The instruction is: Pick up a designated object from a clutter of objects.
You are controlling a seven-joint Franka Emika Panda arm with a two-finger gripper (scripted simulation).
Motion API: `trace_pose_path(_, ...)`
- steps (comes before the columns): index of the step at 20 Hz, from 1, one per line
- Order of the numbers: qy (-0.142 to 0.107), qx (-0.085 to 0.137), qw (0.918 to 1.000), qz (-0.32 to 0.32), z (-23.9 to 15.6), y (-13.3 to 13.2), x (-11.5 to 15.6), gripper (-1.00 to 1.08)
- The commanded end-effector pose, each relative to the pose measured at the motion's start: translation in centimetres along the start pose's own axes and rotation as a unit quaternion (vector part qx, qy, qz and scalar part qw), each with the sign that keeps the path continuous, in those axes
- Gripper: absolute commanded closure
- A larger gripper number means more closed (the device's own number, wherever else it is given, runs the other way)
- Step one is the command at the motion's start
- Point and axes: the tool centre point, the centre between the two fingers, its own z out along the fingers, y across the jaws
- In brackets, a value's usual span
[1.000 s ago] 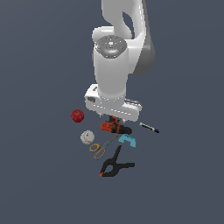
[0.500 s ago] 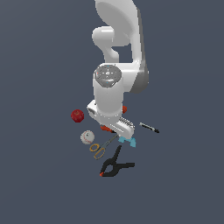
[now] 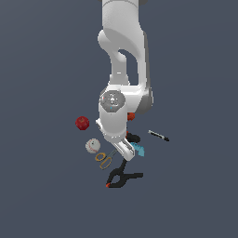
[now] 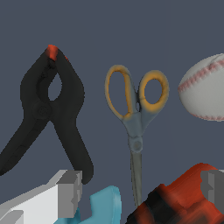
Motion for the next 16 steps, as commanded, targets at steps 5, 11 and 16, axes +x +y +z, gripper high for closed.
trace_pose_path(5,0.005,0.001,0.9984,0.057,2.5,0.1,0.6,-0.92)
trace_pose_path(11,0.007,0.002,0.9969,0.079,3.5,0.2,0.8,-0.92)
trace_pose_path(16,0.006,0.001,0.9969,0.078,3.6,0.2,0.7,-0.92)
